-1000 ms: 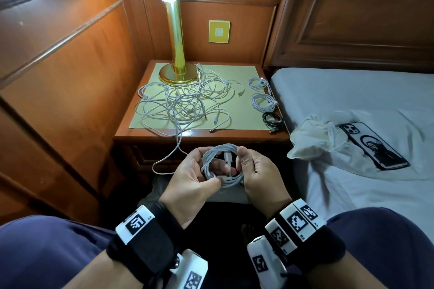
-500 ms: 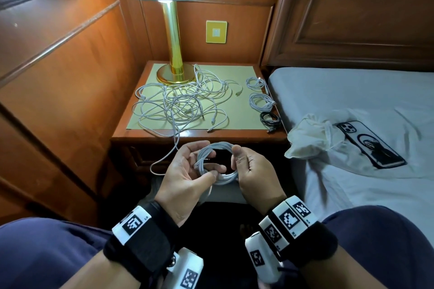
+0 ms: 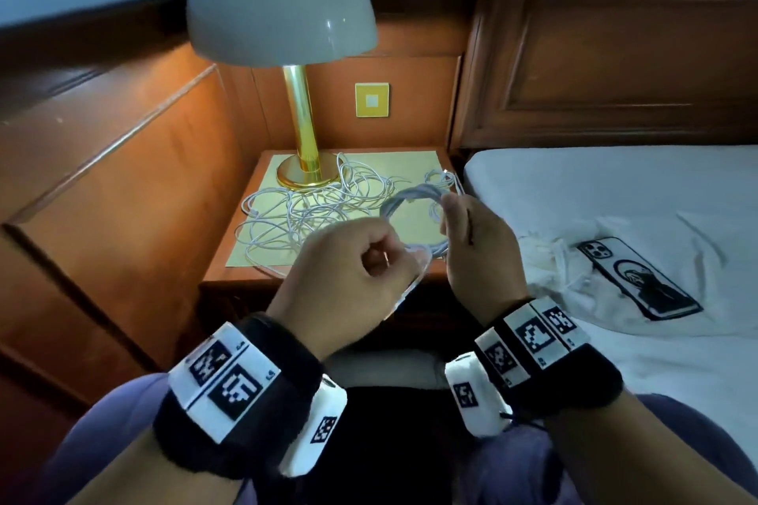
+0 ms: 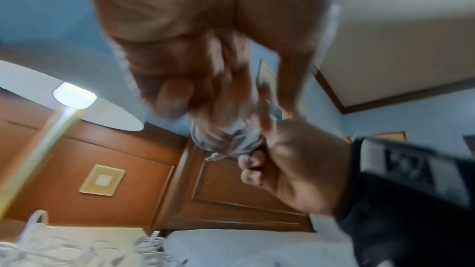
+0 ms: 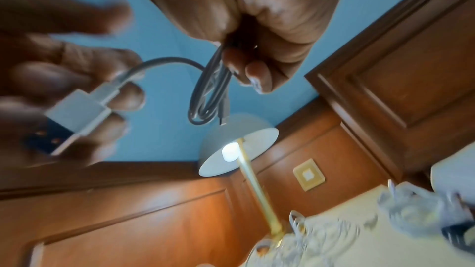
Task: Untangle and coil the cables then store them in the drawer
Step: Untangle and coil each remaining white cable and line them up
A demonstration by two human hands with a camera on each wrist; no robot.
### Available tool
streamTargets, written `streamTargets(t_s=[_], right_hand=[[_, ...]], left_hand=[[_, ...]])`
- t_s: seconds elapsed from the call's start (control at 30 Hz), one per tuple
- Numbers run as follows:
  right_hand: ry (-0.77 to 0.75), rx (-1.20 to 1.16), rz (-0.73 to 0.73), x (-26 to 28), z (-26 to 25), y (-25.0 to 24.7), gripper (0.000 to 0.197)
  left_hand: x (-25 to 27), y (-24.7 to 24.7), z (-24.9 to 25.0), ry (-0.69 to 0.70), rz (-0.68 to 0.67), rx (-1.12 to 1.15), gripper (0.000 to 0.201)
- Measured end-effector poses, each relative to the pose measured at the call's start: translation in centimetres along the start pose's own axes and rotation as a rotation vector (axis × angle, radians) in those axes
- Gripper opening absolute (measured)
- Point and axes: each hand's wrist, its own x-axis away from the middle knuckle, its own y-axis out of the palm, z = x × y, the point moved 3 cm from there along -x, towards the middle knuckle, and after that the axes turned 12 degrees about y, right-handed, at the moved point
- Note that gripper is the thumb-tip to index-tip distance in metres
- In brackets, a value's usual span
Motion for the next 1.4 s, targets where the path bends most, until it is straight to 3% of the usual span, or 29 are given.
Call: streamTargets(t_s=[0.07, 0.13, 0.2, 0.3, 0.37, 0.43, 0.57, 0.67, 0.83, 0.93, 1.03, 1.17, 1.3, 1.4], right_hand=[[0.017, -0.015, 0.110, -2.3, 0.3, -1.0, 0.041], [0.019, -0.034, 0.165, -3.8, 1.4, -1.4, 0.041], [0.027, -0.067, 0.185, -4.6, 3.3, -1.2, 0.043], [0.035, -0.122, 0.162, -5.7, 6.2, -0.1, 0.044], [0.046, -0.120, 0.140, -6.6, 7.8, 0.7, 0.042], [0.096, -0.173, 0.128, -7.5, 8.7, 0.9, 0.042], [0.202, -0.203, 0.095, -8.4, 10.7, 1.4, 0.041], [0.247, -0.193, 0.193, -9.4, 12.1, 0.8, 0.044], [0.375, -0.302, 0.347, -11.1, 13.5, -1.5, 0.050], [0.402, -0.367, 0.264, -10.3, 13.1, -1.1, 0.051], [0.427, -0.560, 0.024, -9.4, 12.9, -0.3, 0.056], [0.536, -0.450, -0.223, -8.4, 13.2, 0.2, 0.054], [0.546, -0.329, -0.293, -8.4, 13.2, 0.5, 0.054], [0.495, -0.097, -0.235, -8.9, 13.1, 0.4, 0.055]], left_hand=[[-2.6, 1.5, 0.4, -0.085, -0.289, -0.072, 0.038], [-4.7, 3.4, -0.9, -0.172, -0.380, -0.056, 0.041], [-5.8, 6.0, -3.0, -0.280, -0.330, 0.127, 0.041], [-6.2, 10.2, -6.4, -0.607, -0.043, 0.845, 0.041], [-7.1, 12.1, -8.1, -0.725, 0.065, 1.097, 0.025], [-8.3, 13.1, -9.8, -0.761, 0.103, 1.200, 0.013], [-9.9, 14.4, -12.2, -0.799, 0.166, 1.258, 0.017], [-9.8, 15.7, -13.0, -0.870, 0.151, 1.231, 0.007], [-9.8, 17.4, -13.4, -1.034, 0.119, 1.194, 0.021], [-9.5, 18.2, -12.9, -1.042, 0.086, 1.140, 0.019], [-9.6, 18.4, -12.1, -0.983, 0.083, 1.105, 0.020], [-9.9, 17.9, -12.0, -0.849, 0.124, 1.012, 0.016], [-9.8, 17.6, -11.6, -0.734, 0.036, 1.079, 0.017], [-9.9, 17.7, -11.5, -0.715, -0.039, 1.237, 0.035]])
